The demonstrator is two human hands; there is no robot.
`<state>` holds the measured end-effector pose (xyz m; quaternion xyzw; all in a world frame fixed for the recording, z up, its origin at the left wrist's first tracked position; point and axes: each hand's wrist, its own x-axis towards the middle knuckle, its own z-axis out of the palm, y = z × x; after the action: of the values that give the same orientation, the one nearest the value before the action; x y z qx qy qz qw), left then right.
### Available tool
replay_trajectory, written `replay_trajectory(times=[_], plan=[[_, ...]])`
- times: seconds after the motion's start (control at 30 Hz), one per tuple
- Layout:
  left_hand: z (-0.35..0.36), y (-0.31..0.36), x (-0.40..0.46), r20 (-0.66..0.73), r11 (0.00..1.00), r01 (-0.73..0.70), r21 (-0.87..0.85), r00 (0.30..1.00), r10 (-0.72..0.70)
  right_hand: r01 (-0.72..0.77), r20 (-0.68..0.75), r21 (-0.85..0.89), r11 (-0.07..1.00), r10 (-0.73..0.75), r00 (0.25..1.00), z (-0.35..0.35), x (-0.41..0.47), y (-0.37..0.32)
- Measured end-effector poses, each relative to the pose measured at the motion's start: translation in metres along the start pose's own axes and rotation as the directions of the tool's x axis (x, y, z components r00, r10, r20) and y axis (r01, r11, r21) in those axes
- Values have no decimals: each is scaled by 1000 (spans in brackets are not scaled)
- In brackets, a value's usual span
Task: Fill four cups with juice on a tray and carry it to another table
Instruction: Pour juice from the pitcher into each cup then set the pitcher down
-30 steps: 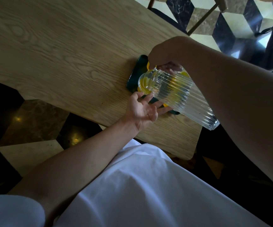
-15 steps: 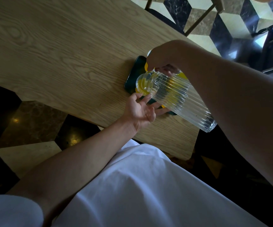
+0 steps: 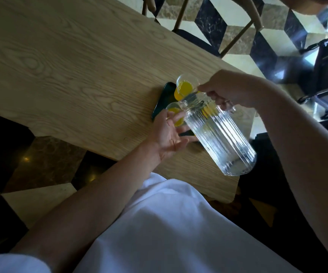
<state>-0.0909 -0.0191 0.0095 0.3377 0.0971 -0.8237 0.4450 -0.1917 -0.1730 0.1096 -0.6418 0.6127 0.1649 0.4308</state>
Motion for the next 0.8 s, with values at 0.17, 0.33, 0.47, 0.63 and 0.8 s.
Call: replay_trajectory(times=[0.17, 0.33, 0.47, 0.63, 0.8], plan=[[26, 33, -19, -106, 920, -128, 372, 978, 179, 181, -70, 297, 938, -167, 983, -17, -26, 12], [47, 74, -49, -98, 749, -265, 607, 910, 402, 406, -127, 448, 796, -393, 911, -29, -47, -12], [39, 106, -74, 38, 545, -435, 717, 805, 592, 546, -149, 520, 657, -559, 816, -25, -47, -37], [18, 133, -89, 164, 327, -525, 786, 686, 709, 573, -217, 541, 616, -556, 803, -3, -26, -67], [-4, 157, -83, 102, 273, -459, 845, 641, 761, 580, -263, 505, 639, -527, 808, 20, 8, -94]])
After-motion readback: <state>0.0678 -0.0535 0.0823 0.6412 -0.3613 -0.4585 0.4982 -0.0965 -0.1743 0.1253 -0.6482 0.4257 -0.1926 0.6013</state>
